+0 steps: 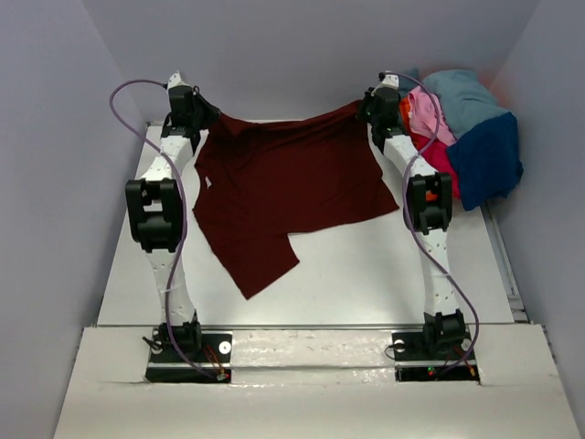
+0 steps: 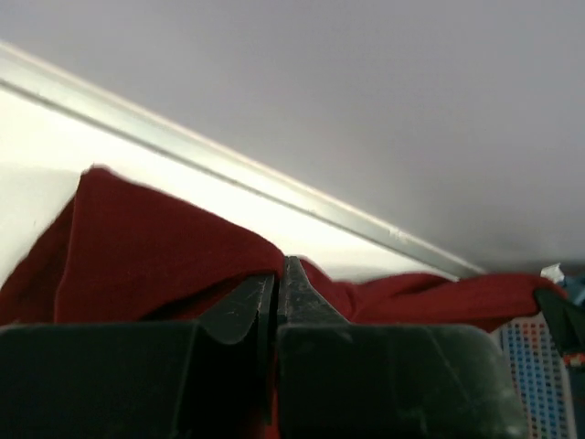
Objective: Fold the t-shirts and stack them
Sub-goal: Flatten out the tshirt
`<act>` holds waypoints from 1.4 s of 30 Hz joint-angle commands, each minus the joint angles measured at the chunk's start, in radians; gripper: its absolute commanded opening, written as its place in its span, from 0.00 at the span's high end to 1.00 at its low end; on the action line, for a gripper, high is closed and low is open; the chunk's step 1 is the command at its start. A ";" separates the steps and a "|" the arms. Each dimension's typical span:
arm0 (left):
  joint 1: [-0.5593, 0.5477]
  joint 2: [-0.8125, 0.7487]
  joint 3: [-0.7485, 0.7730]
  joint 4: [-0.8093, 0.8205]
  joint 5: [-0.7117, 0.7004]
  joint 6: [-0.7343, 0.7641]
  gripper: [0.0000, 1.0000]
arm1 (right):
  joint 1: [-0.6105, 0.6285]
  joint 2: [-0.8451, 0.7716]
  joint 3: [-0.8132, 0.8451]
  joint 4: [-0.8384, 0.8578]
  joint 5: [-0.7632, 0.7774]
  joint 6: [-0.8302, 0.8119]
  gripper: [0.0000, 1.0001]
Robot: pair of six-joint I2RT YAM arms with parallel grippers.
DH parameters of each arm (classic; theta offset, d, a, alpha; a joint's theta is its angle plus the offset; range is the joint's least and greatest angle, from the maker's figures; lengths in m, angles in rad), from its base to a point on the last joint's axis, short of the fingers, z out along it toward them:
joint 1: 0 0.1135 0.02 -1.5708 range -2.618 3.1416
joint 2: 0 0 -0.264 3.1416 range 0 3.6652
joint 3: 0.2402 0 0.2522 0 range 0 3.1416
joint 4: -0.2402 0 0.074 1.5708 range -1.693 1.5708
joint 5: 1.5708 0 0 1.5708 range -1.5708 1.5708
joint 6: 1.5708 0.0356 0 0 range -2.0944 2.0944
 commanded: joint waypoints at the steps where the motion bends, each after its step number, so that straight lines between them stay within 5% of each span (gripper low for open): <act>1: -0.019 -0.194 -0.161 0.098 -0.013 0.022 0.94 | -0.009 -0.028 -0.026 0.026 0.008 -0.026 0.93; 11: -0.123 -0.335 -0.409 0.100 -0.088 -0.038 0.94 | -0.009 -0.091 -0.147 -0.056 0.009 -0.011 0.93; 21: -0.180 -0.438 -0.702 0.133 -0.209 -0.257 0.94 | -0.009 -0.103 -0.146 -0.129 0.049 -0.015 0.93; 30: -0.217 -0.464 -0.785 0.093 -0.286 -0.372 0.94 | -0.009 -0.104 -0.158 -0.194 0.020 0.014 0.93; 32: -0.217 -0.470 -0.801 0.099 -0.288 -0.386 0.91 | -0.009 -0.106 -0.159 -0.215 0.020 0.012 0.93; 35: -0.217 -0.470 -0.802 0.101 -0.271 -0.386 0.68 | -0.009 -0.106 -0.156 -0.235 0.020 0.001 0.90; 36: -0.217 -0.471 -0.796 0.090 -0.275 -0.386 0.58 | -0.009 -0.106 -0.152 -0.240 0.016 -0.002 0.88; 38: -0.217 -0.490 -0.781 0.061 -0.294 -0.391 0.32 | -0.009 -0.104 -0.127 -0.261 -0.003 -0.018 0.66; 40: -0.205 -0.517 -0.776 0.040 -0.312 -0.397 0.13 | -0.009 -0.112 -0.101 -0.284 -0.021 -0.028 0.30; 41: -0.205 -0.552 -0.773 0.043 -0.318 -0.400 0.10 | -0.009 -0.120 -0.088 -0.286 -0.047 -0.040 0.23; 42: -0.182 -0.568 -0.766 0.047 -0.318 -0.394 0.06 | -0.009 -0.132 -0.075 -0.296 -0.072 -0.052 0.05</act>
